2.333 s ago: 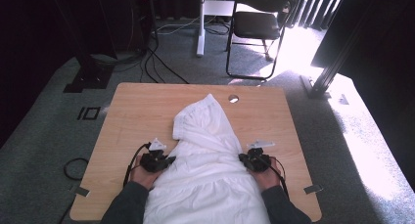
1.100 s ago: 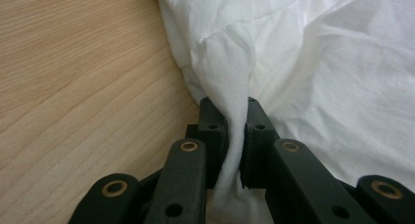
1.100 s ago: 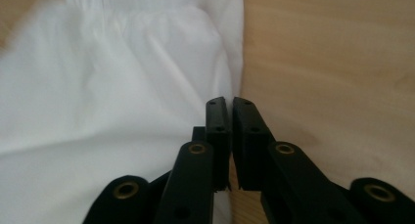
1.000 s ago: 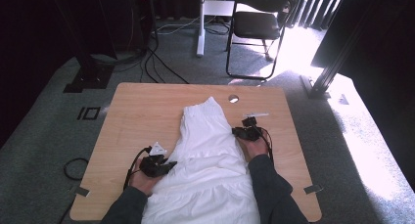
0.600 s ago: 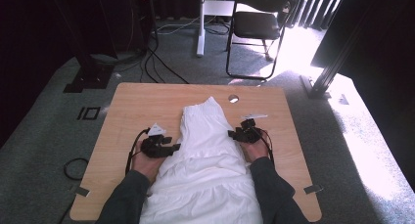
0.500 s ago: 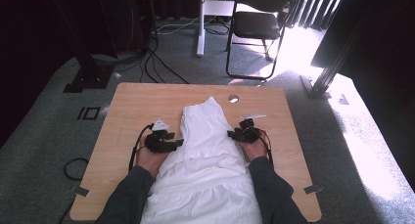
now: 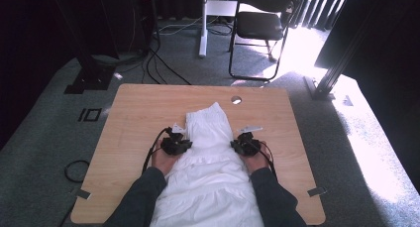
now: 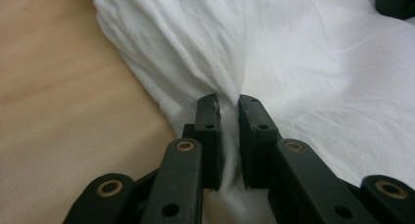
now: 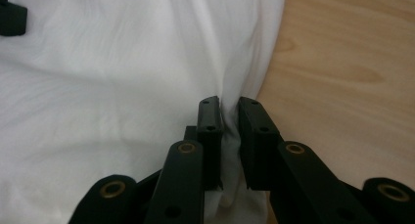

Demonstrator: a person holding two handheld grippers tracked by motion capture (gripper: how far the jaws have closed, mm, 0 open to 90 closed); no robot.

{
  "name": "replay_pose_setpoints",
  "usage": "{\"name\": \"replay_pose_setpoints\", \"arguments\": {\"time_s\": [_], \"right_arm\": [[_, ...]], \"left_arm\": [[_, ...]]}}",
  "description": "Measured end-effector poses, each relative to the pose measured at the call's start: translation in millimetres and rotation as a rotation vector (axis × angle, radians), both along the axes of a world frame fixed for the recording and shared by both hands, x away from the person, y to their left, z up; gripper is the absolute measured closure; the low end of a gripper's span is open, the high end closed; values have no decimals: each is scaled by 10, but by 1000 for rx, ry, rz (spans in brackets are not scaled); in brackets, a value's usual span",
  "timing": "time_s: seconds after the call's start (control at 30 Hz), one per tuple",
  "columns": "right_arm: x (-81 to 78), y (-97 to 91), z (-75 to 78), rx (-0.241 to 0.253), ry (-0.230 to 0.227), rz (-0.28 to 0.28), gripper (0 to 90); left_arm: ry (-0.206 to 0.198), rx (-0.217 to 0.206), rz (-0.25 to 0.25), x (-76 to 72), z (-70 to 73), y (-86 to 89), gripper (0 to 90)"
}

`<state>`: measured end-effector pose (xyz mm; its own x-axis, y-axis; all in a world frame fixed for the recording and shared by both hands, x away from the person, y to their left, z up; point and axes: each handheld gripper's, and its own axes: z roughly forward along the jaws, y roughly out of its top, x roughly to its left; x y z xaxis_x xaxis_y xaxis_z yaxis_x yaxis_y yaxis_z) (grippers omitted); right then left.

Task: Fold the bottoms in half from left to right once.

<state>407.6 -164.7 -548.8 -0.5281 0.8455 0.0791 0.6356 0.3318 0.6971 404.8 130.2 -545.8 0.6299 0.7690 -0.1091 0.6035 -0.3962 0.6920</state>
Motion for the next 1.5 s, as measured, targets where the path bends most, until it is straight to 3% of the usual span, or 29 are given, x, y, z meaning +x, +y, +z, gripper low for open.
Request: {"name": "replay_pose_setpoints", "arguments": {"time_s": [0.03,0.07,0.1,0.13,0.2,0.3,0.33,0.37,0.4,0.43,0.53,0.57,0.67,0.77,0.83,0.93,1.0,1.03,1.13,1.2,1.33,1.43,1.5], "right_arm": [[0,0,0,0,0,0,799],[-124,5,-5,-4,-6,30,799],[-169,4,-8,0,-4,39,799],[-235,-5,-15,15,5,54,799],[-323,-22,-12,48,42,72,800],[-405,-16,9,31,62,101,790],[-458,0,88,-45,-12,122,717],[-460,1,130,-50,-55,126,669],[-425,-1,210,-6,-96,136,613],[-385,4,259,20,-110,134,603],[-228,47,366,58,-114,118,578],[-103,90,398,71,-117,112,568],[232,227,355,90,-59,101,548],[406,331,226,90,-3,101,533],[464,381,144,54,26,98,535],[489,396,118,32,24,110,757],[466,382,214,32,-23,103,814],[441,366,351,34,-97,101,827],[494,358,551,10,-192,62,827],[598,379,553,-7,-174,49,812],[810,469,314,-44,-111,11,727],[860,523,177,-96,-85,-26,611],[883,528,126,-95,-76,-38,541]], "left_arm": [[0,0,0,0,0,0,808],[0,-5,-10,-124,-6,32,807],[0,-5,-10,-124,-6,32,807],[-6,-2,-29,-234,-11,61,806],[-14,12,-52,-320,-10,80,805],[-12,5,-68,-381,-15,90,803],[-15,5,-73,-399,-18,96,800],[-11,-5,-72,-389,-22,102,795],[-10,-7,-72,-384,-23,101,790],[-9,-5,-76,-376,-21,99,788],[-8,-5,-72,-369,-18,89,783],[-9,-2,-75,-365,-17,85,776],[-2,-19,-66,-356,-20,88,743],[1,-46,-52,-346,-27,97,632],[4,-57,-56,-349,-32,99,572],[8,-55,-60,-361,-28,98,535],[9,-56,-60,-363,-28,98,533],[14,-51,-62,-367,-24,96,543],[14,-46,-63,-376,-23,81,594],[9,-46,-64,-385,-27,72,594],[13,-54,-59,-385,-29,71,591],[14,-58,-64,-386,-30,73,576],[15,-56,-68,-390,-29,68,563]]}}
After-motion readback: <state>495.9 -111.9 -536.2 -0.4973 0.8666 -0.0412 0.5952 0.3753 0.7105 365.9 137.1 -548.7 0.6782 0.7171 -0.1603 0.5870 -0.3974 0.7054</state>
